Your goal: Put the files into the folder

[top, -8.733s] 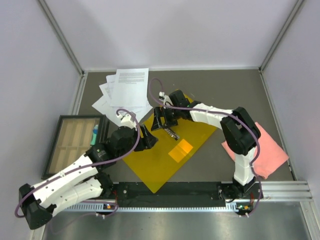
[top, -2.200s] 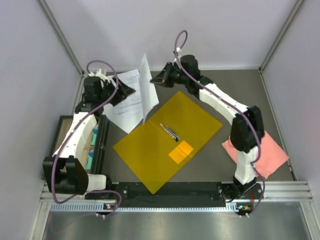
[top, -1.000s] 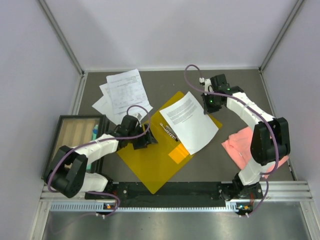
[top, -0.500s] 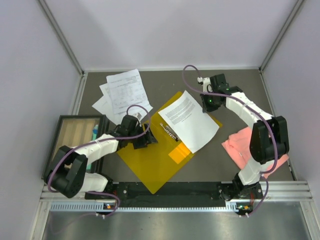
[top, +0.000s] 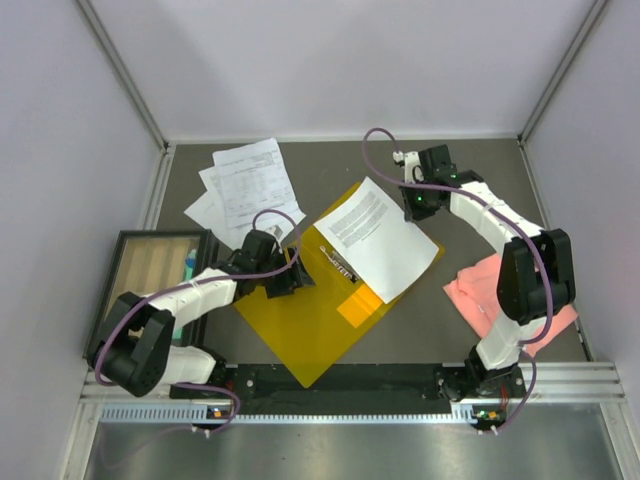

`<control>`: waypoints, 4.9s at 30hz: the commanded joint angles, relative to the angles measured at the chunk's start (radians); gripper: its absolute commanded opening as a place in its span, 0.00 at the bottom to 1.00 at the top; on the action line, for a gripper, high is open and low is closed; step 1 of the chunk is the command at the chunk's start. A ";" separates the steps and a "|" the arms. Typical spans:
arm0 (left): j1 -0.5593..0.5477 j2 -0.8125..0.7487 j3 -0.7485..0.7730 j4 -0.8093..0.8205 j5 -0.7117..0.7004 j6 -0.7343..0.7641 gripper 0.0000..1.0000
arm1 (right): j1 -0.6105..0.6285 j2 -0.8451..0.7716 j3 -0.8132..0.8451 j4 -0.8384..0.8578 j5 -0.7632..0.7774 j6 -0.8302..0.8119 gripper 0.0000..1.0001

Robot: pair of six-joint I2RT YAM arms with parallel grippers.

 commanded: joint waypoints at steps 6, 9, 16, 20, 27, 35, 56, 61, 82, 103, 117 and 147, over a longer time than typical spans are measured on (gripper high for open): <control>-0.005 -0.027 0.019 0.016 -0.003 0.008 0.72 | 0.002 -0.049 0.007 0.031 0.019 -0.020 0.00; -0.005 -0.024 0.018 0.022 -0.001 0.007 0.72 | 0.005 -0.041 0.012 0.041 -0.041 -0.037 0.00; -0.005 -0.033 0.015 0.016 -0.005 0.007 0.72 | 0.005 -0.012 0.021 0.044 -0.104 -0.060 0.00; -0.005 -0.026 0.016 0.016 0.000 0.007 0.72 | 0.005 -0.006 0.022 0.051 -0.138 -0.088 0.00; -0.005 -0.024 0.022 0.013 0.002 0.013 0.72 | 0.005 0.008 0.042 0.019 -0.162 -0.158 0.00; -0.005 -0.010 0.030 0.013 0.009 0.013 0.72 | 0.022 0.035 0.083 -0.021 -0.222 -0.188 0.00; -0.005 -0.024 0.021 0.019 0.015 0.016 0.72 | 0.004 0.064 0.044 0.018 -0.195 -0.073 0.25; -0.007 -0.029 0.016 0.020 0.017 0.015 0.72 | 0.005 0.091 0.044 0.022 -0.199 -0.068 0.11; -0.005 -0.033 0.033 -0.006 0.006 0.016 0.72 | 0.008 0.110 0.081 0.041 -0.225 -0.131 0.00; -0.007 -0.086 0.039 -0.015 0.032 0.021 0.74 | 0.017 0.109 0.096 0.030 -0.181 -0.070 0.23; -0.004 -0.337 0.177 -0.170 -0.067 0.028 0.84 | 0.040 0.011 0.271 -0.249 0.554 0.252 0.86; 0.360 0.155 0.544 -0.021 0.026 -0.125 0.82 | 0.278 0.394 0.564 0.139 0.003 0.582 0.99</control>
